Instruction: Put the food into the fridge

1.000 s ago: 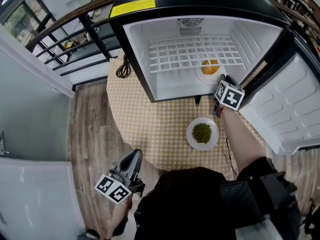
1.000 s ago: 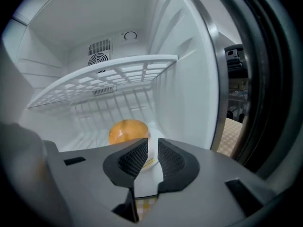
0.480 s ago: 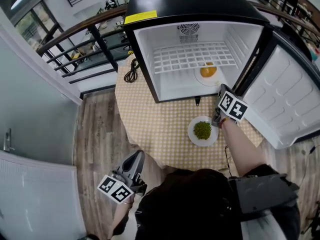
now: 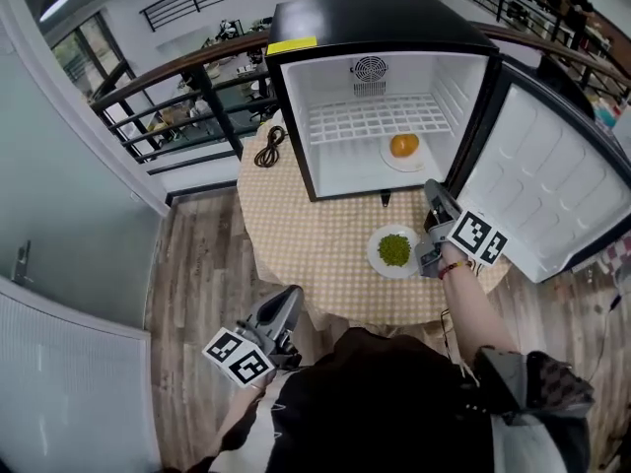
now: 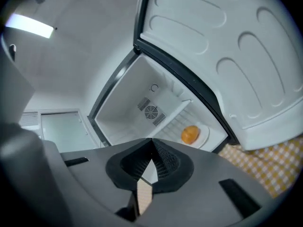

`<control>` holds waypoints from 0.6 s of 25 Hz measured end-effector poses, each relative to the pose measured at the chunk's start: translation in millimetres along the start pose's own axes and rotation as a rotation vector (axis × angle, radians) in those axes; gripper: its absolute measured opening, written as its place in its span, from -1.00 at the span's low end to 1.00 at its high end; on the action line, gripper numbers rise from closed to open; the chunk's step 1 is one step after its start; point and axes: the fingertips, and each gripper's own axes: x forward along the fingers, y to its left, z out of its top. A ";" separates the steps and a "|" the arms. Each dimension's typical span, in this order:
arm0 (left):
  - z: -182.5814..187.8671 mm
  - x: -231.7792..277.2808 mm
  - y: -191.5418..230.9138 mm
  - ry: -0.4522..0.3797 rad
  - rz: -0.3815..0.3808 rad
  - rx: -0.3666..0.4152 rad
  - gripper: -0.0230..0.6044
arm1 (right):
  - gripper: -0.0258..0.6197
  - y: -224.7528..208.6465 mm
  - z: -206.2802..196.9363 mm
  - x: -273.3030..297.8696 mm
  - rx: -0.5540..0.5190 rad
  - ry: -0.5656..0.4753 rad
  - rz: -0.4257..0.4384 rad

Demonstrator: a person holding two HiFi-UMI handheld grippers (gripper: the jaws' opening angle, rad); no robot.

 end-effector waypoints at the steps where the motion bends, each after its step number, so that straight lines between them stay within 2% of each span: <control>1: -2.1 0.1 -5.3 0.006 -0.011 0.003 -0.89 | -0.87 5.6 -2.0 -10.8 -0.011 -0.002 0.011; 9: -14.7 0.0 -45.4 0.036 -0.087 0.034 -0.89 | -0.87 21.1 -48.0 -85.4 -0.050 0.093 0.047; 15: -27.5 -5.5 -59.8 0.062 -0.086 0.078 -0.89 | -0.87 15.5 -84.1 -133.5 -0.072 0.190 0.047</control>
